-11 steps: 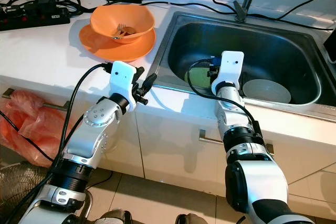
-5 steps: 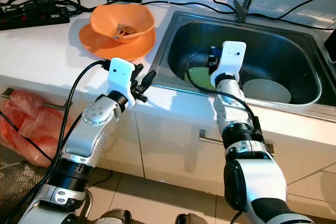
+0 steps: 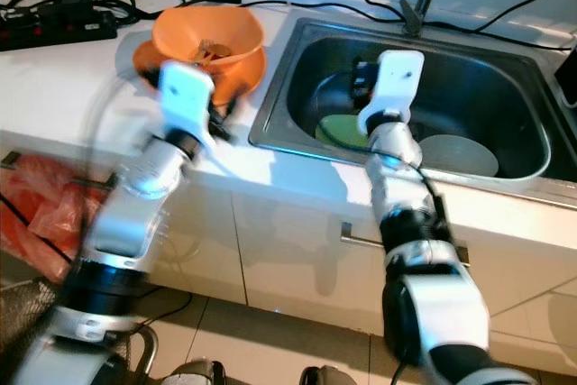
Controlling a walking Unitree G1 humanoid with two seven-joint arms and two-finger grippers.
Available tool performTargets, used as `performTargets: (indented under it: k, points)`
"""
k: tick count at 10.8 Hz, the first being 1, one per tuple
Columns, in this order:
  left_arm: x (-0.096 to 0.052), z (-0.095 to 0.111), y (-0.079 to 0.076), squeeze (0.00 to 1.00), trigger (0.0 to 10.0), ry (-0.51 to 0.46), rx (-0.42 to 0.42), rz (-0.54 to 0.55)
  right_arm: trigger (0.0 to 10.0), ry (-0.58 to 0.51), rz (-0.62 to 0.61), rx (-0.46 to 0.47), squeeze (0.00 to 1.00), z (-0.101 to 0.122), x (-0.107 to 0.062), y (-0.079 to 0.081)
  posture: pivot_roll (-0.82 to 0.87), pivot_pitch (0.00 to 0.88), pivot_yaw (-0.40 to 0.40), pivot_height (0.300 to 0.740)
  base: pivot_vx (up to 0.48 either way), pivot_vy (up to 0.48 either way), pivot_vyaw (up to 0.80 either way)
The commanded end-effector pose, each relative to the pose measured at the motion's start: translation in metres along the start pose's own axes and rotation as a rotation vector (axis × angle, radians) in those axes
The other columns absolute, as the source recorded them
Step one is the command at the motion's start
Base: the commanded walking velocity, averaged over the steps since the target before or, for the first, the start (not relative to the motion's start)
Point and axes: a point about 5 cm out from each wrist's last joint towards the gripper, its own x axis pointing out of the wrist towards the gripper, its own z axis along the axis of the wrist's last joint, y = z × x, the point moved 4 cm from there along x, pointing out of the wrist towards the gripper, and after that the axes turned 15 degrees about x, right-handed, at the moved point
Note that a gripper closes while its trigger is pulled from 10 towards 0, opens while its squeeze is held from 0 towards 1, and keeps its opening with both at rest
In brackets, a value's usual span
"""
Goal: Kitchen organization
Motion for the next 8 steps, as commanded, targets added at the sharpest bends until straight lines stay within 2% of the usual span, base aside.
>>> performTargets:
  k: [1,3,4,6,8]
  points:
    - [0.002,0.014,0.005,0.00,10.0,-0.046,0.042,0.029,10.0,-0.008,-0.008,0.005,0.00,0.001,-0.001,-0.002,0.09,0.112,-0.071,0.740,0.000,0.000,0.00]
    - [-0.003,-0.018,0.012,0.00,10.0,0.102,0.379,-0.011,10.0,0.032,-0.036,0.018,0.00,-0.013,-0.012,-0.011,0.09,0.113,-0.067,0.740,0.000,0.000,0.00]
    - [-0.003,-0.029,0.011,0.00,10.0,0.138,0.440,-0.035,10.0,0.033,-0.041,0.018,0.00,-0.014,-0.013,-0.013,0.09,0.109,-0.064,0.740,0.000,0.000,0.00]
    - [-0.002,-0.034,0.008,0.00,10.0,0.157,0.478,-0.052,10.0,0.033,-0.045,0.017,0.00,-0.014,-0.013,-0.014,0.09,0.109,-0.064,0.740,0.000,0.000,0.00]
    - [0.014,-0.036,-0.009,0.00,10.0,0.139,0.601,-0.137,10.0,0.023,-0.055,0.023,0.00,-0.012,-0.014,-0.013,0.08,0.089,-0.048,0.740,0.000,0.000,0.00]
